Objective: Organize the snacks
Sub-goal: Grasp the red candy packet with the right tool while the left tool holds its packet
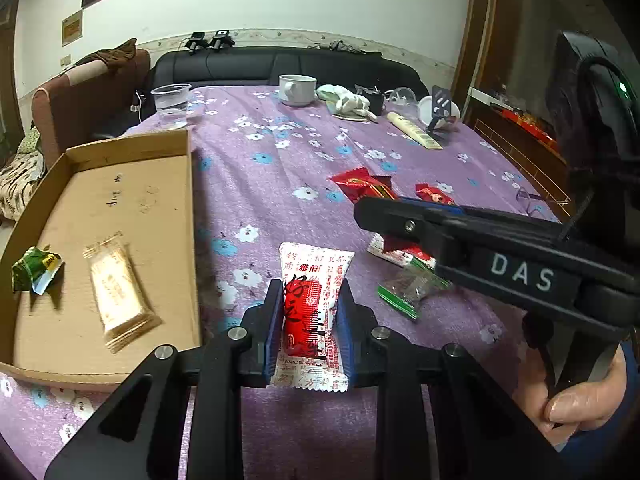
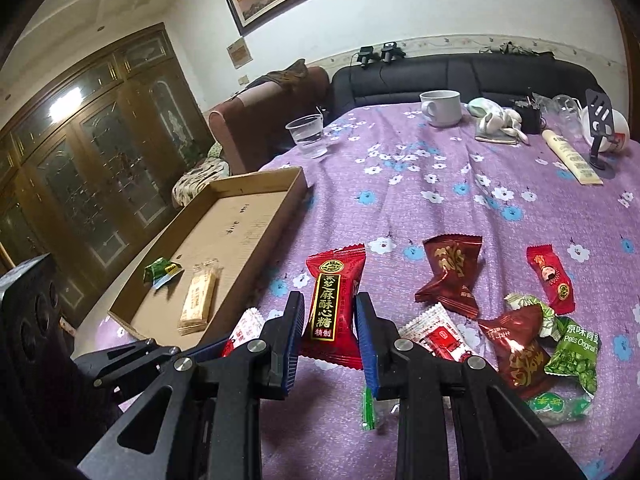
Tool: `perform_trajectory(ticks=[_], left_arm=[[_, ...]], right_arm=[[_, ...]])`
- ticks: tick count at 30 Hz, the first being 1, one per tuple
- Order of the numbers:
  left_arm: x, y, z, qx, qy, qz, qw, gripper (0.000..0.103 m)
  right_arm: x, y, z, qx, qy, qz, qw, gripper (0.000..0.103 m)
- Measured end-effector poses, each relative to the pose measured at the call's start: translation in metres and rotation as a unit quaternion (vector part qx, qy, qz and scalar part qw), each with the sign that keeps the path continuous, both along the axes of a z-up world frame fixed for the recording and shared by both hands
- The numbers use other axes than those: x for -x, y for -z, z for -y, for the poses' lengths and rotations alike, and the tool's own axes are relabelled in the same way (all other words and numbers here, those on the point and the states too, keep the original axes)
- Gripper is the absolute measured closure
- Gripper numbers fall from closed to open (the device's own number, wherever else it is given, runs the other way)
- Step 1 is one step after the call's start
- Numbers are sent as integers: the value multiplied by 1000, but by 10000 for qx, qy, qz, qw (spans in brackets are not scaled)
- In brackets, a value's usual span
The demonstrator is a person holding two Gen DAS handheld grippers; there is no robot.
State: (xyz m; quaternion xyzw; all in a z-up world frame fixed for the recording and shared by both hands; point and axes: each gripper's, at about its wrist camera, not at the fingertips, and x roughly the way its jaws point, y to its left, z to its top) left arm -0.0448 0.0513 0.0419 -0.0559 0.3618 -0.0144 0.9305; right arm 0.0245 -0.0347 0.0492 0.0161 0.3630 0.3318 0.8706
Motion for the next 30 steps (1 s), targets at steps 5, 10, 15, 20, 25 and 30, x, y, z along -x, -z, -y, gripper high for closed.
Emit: perform_trajectory(ticks=[5,10,15,20,25,30], left_arm=[[1,-4,-5,17,-73,57,10000,81],[3,-9,-11,50,-126,120,9998,81],[4,-14,-18,105,-198,186,9996,81],[5,-18,-25,149,-280,239,9992,81],[7,-23,-39,223,-438,326,9983,81],[11,-29,-66,343,-744,421,9957,81]], right_arm=[[1,0,-2,-11,-46,21,10000,76],[3,-1,-3,-31,-99,54,9999,76],[6,-2,-5,-21,-166,101,9998,76],[8,-3,-8,-48,-248,155,9996,76],[12,-5,-11,-83,-362,218,9991,76],[17,-7,-14,-129,-481,278,9984,76]])
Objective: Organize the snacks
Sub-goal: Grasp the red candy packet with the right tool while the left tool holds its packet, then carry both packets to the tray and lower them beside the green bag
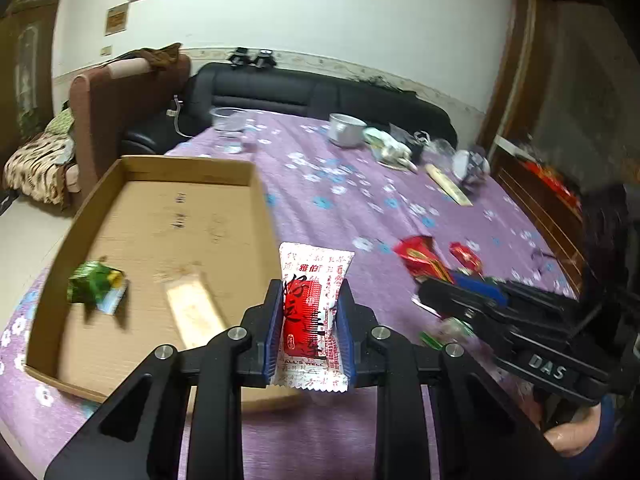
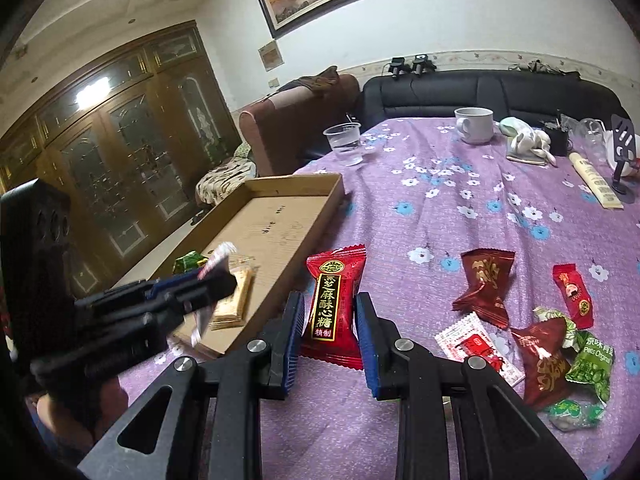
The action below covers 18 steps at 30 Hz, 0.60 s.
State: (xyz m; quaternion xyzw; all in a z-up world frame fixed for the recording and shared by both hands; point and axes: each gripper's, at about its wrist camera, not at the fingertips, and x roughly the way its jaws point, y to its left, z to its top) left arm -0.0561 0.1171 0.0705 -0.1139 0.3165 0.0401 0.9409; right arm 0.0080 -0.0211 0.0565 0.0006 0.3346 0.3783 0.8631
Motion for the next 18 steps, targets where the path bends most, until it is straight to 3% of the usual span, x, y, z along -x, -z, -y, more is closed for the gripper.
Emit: perform_trajectory(ticks=[11,18], left_arm=[[15,16,-76,187,-983,-81,9950,81],[13,40,-101,452,-1258,-371,9903,81]], right_arm=[[8,-7,-14,-173,-224,-236,9993,75],[20,-13,-57,-98,-527,-459,9975,75]])
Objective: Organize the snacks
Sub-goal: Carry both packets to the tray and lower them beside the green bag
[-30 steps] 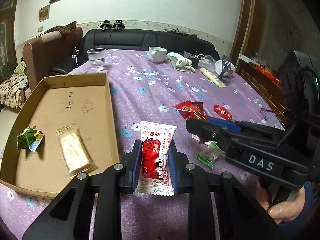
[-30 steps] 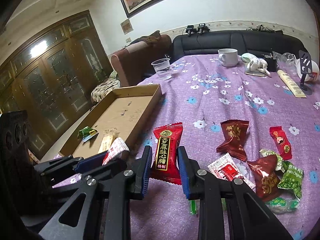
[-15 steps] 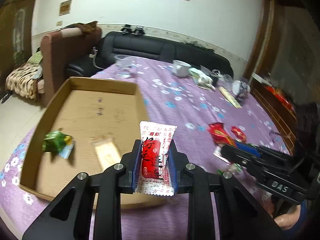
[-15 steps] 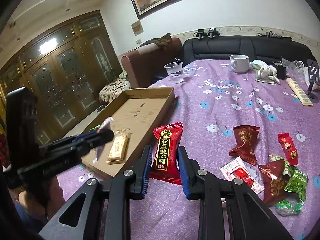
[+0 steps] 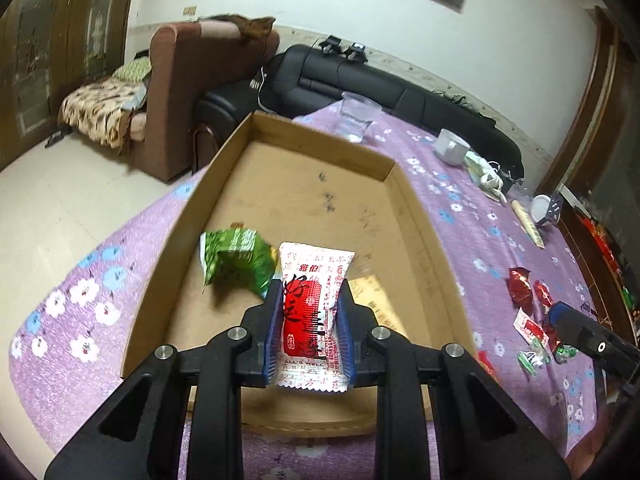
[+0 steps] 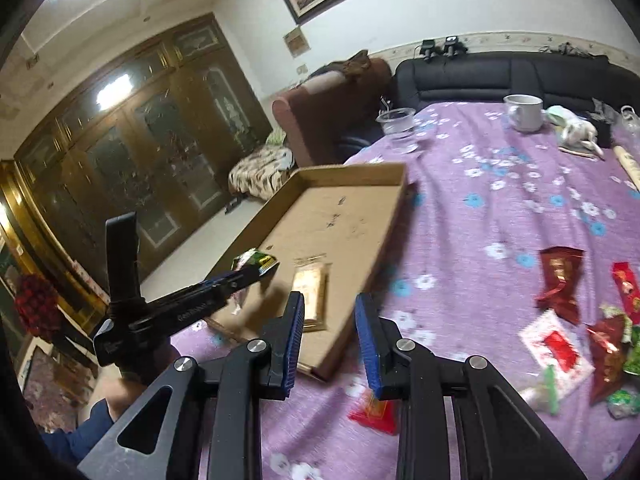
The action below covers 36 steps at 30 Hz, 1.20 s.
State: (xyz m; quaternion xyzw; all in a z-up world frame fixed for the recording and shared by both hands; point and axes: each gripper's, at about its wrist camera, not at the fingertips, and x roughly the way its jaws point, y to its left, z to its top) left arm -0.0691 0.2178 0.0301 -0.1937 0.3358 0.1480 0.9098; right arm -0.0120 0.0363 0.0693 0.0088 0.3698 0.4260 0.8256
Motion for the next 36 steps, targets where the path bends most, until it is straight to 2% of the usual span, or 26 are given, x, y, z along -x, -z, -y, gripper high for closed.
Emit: perform_trajectory(ticks=[4,6,7,8,9,12,16,17,19,20,22,27,31,36], left_arm=[[-1,2,3,-33,41,-21,10000,81],[-1,2,5,-69,87,-23,9999,81],[0,2,4,-60,125,-13,9999,81],[0,2,3,-16,148,4,9999,81],[1,2,2,27,129,26,9999,81],[1,1,-1,65,178,92,9998,81],[4,0,0,8,196,128,9997,81],[4,0,0,8,195,128,9997,81],[5,0,-1,41,199,133,9997,81],[6,0,-1,57,199,133,9997,81],[6,0,0,52,218,137,9997,81],[5,-1,2,-8,247,146,9996,81],[5,-1,2,18,253,137,9996,81],[5,-1,3,15,276,122,9995,81]], right_arm=[[7,7,-24,403,-82,163,9990,75],[7,11,-23,712,131,255,9971,75],[5,14,-19,841,218,205,9960,66],[2,19,-15,1004,296,69,9945,44],[-2,25,-12,1148,326,-72,9928,34],[-6,45,-7,1504,375,-352,9873,31],[-1,63,-19,1838,302,-385,9817,39],[0,66,-21,1910,301,-363,9805,49],[4,69,-26,2070,329,-197,9776,59],[5,69,-27,2132,340,-159,9763,71],[2,67,-24,2103,384,-190,9767,82],[-8,57,-9,1823,604,-283,9810,84],[-14,31,-6,1339,720,-164,9882,84],[-11,5,-31,678,397,25,9969,84]])
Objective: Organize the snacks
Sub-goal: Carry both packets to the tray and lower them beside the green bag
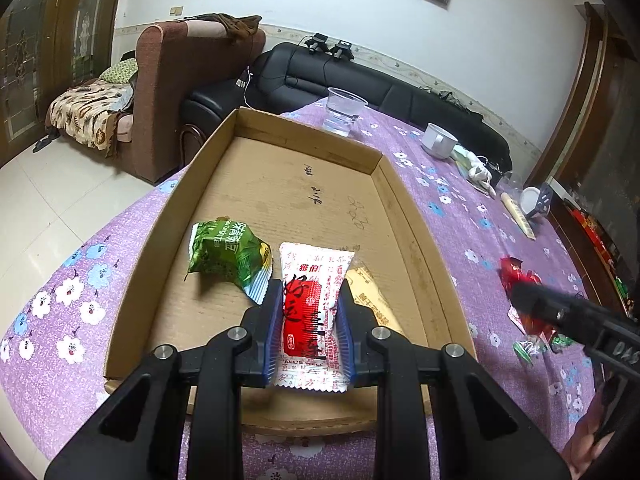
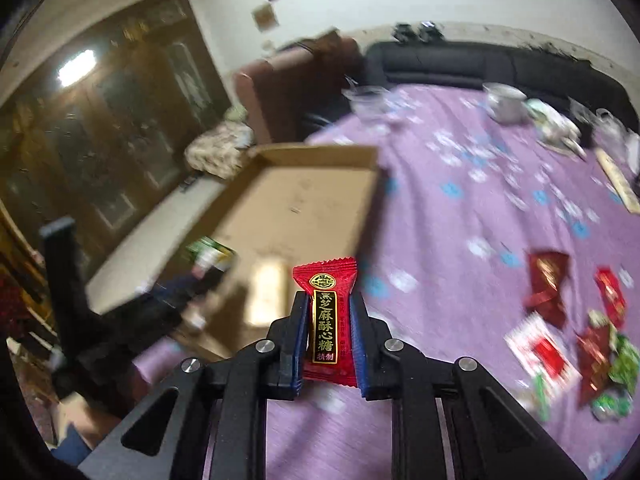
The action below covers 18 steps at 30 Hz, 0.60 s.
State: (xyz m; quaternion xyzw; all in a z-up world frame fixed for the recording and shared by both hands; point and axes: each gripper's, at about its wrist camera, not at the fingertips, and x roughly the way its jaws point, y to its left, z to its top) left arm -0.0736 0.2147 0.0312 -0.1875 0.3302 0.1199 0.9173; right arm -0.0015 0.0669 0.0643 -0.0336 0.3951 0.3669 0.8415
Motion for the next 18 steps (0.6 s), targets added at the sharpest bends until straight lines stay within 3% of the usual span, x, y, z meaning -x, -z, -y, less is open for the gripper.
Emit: perform_trajectory(ticks=[3,9,18], left_arm=[[0,1,-1,10,5,-9,10000,81],[-3,2,1,-27,29,-65,10000,80],[-5,2,2,-80,44,-146,9999,80]], right_arm=[[7,-1,-22,-135,-311,-6,9994,84],[12,18,-52,108,-500,-14,9987,82],[3,36,-51,103,-484,-150,9987,80]])
